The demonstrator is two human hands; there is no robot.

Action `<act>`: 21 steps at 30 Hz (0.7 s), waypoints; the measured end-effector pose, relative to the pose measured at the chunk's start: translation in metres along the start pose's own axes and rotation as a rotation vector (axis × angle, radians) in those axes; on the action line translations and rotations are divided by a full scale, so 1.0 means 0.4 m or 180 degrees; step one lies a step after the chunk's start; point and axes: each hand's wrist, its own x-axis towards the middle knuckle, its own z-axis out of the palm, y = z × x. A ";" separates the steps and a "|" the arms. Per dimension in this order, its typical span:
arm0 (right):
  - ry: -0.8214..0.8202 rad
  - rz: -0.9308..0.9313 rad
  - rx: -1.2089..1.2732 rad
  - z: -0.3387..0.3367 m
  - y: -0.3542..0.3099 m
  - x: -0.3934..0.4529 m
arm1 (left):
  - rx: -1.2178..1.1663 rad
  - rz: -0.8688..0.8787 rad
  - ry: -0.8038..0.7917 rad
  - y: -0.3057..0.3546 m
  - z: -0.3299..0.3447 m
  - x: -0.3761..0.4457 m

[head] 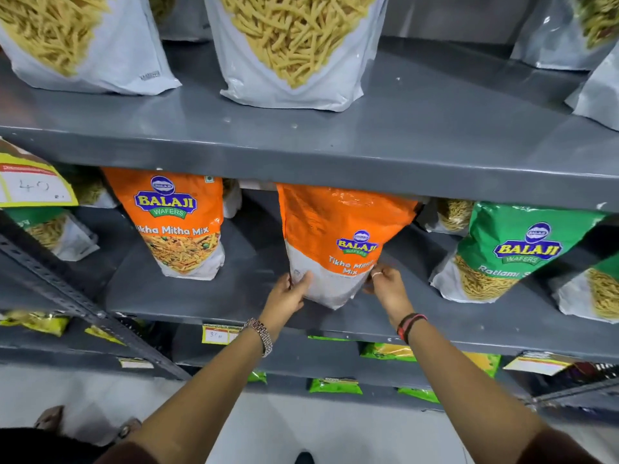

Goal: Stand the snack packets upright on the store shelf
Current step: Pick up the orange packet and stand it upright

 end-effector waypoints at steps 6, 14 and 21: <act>-0.0646 0.0077 0.0069 0.019 0.038 -0.074 | 0.0145 0.0015 0.0276 0.047 0.061 0.095; -0.0884 0.0088 -0.0201 -0.028 0.028 -0.054 | -0.0116 -0.0038 0.0711 0.045 0.067 0.090; 0.0094 0.0303 0.0294 -0.063 -0.050 0.043 | -0.0141 0.0248 0.0463 -0.078 0.079 -0.074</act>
